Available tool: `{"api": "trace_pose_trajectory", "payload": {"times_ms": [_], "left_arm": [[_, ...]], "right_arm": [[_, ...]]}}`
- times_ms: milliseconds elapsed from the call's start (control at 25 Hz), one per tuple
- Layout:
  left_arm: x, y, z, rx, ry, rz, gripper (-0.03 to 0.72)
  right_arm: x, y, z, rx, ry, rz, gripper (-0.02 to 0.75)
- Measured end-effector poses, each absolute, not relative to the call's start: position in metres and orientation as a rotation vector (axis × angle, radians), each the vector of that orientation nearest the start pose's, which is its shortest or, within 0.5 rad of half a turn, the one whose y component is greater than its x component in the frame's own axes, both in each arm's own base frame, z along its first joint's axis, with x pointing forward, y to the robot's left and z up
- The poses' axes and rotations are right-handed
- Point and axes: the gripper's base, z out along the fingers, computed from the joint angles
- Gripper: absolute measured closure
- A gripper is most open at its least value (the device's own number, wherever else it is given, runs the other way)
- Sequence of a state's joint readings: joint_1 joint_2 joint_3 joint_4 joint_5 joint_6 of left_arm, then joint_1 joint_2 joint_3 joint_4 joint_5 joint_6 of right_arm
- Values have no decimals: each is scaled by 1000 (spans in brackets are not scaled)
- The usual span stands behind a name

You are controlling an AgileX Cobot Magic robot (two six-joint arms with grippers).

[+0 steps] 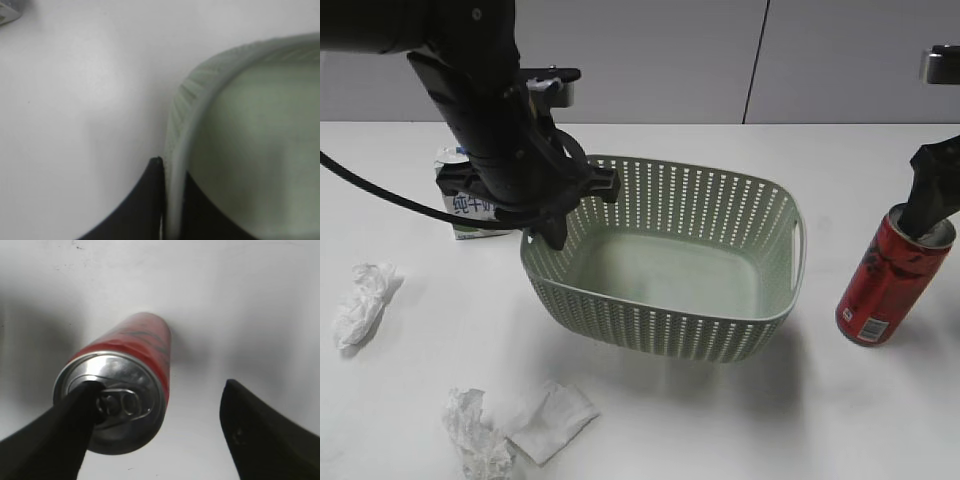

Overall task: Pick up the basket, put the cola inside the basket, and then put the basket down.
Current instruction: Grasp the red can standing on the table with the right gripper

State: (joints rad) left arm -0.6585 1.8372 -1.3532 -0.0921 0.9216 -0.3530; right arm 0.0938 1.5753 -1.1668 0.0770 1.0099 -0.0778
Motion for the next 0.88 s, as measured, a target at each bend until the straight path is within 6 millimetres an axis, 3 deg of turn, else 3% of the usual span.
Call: {"api": "trace_pose_trajectory", "payload": {"times_ms": [200,440,520,680,880], "left_arm": [[291,-235,221,369,2928,-304,691],[290,-237,221,351,2941,-334,691],[289,-237,221,348,2946,-337,691],[288,-236,221,348,2961,-334,691],[288,-236,221,337,2971,-331,691]], "right_arm": [[289,32,312,-213,2757,81,154],[235,27,368,-234,2616,76,154],[214,25,378,-236,2567,74,154],[166,20,381,-232,2491,73,154],[109,15,364,-222,2367,74,155]]}}
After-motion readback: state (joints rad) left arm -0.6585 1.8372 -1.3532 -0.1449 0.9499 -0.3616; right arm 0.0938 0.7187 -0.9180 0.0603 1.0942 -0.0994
